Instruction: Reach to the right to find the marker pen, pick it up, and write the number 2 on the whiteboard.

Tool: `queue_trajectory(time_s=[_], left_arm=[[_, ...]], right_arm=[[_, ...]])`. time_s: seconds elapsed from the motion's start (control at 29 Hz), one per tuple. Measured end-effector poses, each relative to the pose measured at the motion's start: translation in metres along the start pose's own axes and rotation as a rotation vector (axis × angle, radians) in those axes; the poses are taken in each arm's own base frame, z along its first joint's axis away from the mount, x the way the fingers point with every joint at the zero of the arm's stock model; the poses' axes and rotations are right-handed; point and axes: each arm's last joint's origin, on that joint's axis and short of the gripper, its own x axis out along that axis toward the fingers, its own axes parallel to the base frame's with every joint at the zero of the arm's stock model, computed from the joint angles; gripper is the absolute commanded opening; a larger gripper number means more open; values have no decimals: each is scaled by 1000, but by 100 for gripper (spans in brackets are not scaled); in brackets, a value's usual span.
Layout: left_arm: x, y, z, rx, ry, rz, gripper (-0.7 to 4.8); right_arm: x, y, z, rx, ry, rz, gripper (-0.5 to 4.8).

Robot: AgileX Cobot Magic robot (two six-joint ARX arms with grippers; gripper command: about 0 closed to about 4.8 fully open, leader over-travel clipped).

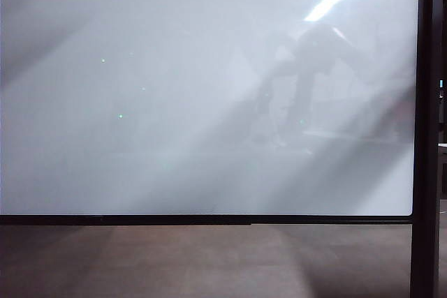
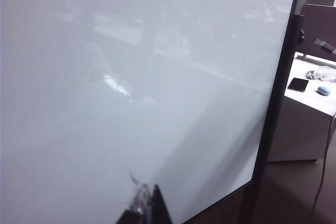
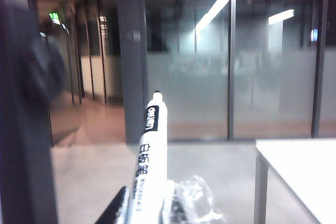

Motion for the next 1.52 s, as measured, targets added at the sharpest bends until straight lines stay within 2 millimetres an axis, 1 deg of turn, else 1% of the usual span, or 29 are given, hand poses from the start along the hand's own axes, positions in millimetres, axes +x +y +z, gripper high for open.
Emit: queue_trajectory(time_s=[0.03, 0.1, 0.17, 0.21, 0.24, 0.28, 0.31, 0.34, 0.38, 0.41, 0.45, 0.48, 0.52, 0.65, 0.86, 0.93, 0.96, 1.0, 1.1, 1.24, 1.52], left_arm=[[0, 0, 0, 0, 1, 0, -5], [0, 0, 0, 0, 2, -1, -5], [0, 0, 0, 0, 2, 0, -5], [0, 0, 0, 0, 3, -1, -5], [0, 0, 0, 0, 2, -1, -5], [0, 0, 0, -1, 3, -1, -5], [0, 0, 0, 0, 3, -2, -5], [0, 0, 0, 0, 3, -2, -5], [0, 0, 0, 0, 3, -2, -5], [0, 0, 0, 0, 3, -1, -5], [0, 0, 0, -1, 4, -1, -5], [0, 0, -1, -1, 6, -2, -5], [0, 0, -1, -1, 7, -2, -5], [0, 0, -1, 0, 6, -2, -5], [0, 0, -1, 0, 9, -2, -5], [0, 0, -1, 0, 8, -1, -5], [0, 0, -1, 0, 8, -2, -5], [0, 0, -1, 0, 9, -2, -5], [0, 0, -1, 0, 9, -2, -5], [0, 0, -1, 0, 8, -2, -5], [0, 0, -1, 0, 8, -2, -5]], right_arm=[[-1, 1, 7, -4, -5, 2, 54], [-8, 13, 45, -26, -38, 10, 54], [-18, 29, 86, -64, -101, 26, 54], [-21, 33, 96, -71, -113, 29, 53], [-26, 42, 110, -75, -129, 39, 54], [-30, 55, 124, -66, -144, 62, 54], [-31, 62, 130, -63, -153, 78, 54], [-34, 77, 141, -56, -171, 117, 53], [-35, 85, 145, -47, -175, 139, 53], [-37, 98, 151, -27, -173, 179, 53], [-37, 105, 152, -10, -166, 195, 53], [-36, 122, 153, 30, -151, 248, 53], [-35, 133, 154, 52, -147, 283, 53], [-30, 165, 153, 119, -147, 383, 53], [-28, 217, 149, 243, -126, 458, 52], [-29, 233, 148, 280, -118, 444, 52], [-29, 245, 146, 296, -110, 437, 52], [-29, 252, 145, 292, -103, 437, 52], [-31, 272, 141, 253, -94, 440, 52], [-34, 294, 137, 233, -81, 454, 52], [-32, 321, 121, 256, -42, 482, 50]])
